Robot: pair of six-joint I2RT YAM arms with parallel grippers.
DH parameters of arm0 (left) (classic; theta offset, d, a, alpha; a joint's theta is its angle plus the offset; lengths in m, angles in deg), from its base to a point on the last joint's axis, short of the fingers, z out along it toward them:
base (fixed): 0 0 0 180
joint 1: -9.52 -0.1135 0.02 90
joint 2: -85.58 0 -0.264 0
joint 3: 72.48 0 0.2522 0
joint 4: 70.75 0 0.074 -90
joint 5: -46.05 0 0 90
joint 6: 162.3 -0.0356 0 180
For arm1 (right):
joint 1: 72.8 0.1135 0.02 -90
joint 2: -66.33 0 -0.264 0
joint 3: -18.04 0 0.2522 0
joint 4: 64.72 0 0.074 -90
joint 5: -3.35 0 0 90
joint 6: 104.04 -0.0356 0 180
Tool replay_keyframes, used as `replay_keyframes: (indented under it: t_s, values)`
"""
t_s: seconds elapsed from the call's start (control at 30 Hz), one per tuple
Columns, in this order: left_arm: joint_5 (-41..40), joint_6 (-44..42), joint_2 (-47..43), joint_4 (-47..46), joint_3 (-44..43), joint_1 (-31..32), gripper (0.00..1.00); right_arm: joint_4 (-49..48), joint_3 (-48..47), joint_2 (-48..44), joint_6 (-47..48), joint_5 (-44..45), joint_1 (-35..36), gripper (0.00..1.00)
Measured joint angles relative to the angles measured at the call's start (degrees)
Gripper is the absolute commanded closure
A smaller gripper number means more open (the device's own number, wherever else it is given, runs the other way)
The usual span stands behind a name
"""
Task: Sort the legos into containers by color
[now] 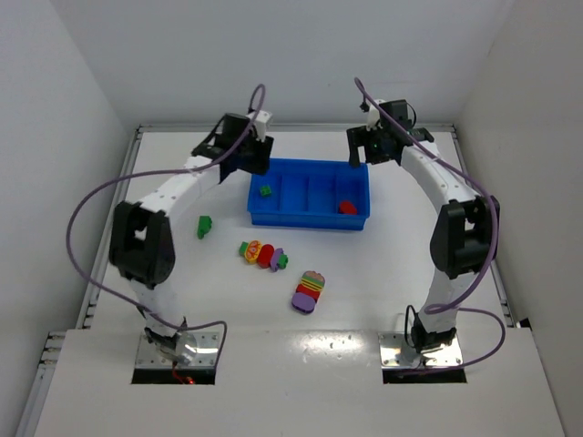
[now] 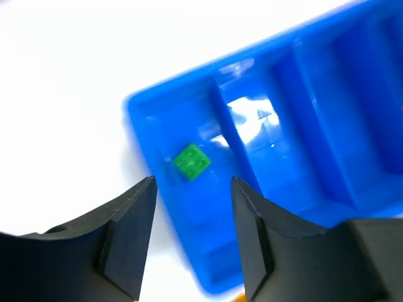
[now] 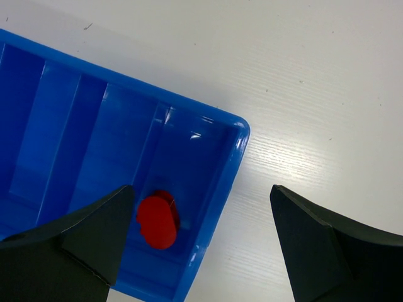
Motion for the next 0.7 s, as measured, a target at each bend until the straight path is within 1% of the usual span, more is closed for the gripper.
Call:
replay_keyframes:
  t_s: [0.1, 0.17, 0.27, 0.37, 0.43, 0.53, 0.7]
  values:
    - [-0.04, -0.11, -9.81, 0.7, 4.04, -2.86, 0.42, 0.0, 0.0, 0.0, 0.0, -0.48, 0.33, 0.11]
    - [-0.2, -0.85, -15.5, 2.05, 6.88, -6.14, 0.42, 0.0, 0.0, 0.0, 0.0, -0.87, 0.5, 0.11]
    - [-0.7, -2.19, -20.26, 5.38, 11.82, -11.34, 0.42, 0.04, -0.07, 0.0, -0.02, -1.33, 1.07, 0.11]
    - [-0.9, -3.98, -20.48, 10.64, 16.52, -15.72, 0.42, 0.07, -0.37, 0.02, -0.04, -1.64, 1.9, 0.11]
    - [-0.76, -5.53, -19.98, 14.71, 19.17, -17.44, 0.42, 0.04, -0.72, 0.02, -0.11, -1.66, 2.54, 0.11]
    - [-0.35, -7.65, -19.89, 19.17, 21.35, -18.32, 0.42, 0.02, -0.92, 0.02, -0.13, -1.66, 3.1, 0.11]
    - [0.26, -9.66, -19.91, 20.98, 24.02, -18.75, 0.42, -0.04, -0.92, 0.02, -0.11, -1.68, 3.91, 0.11]
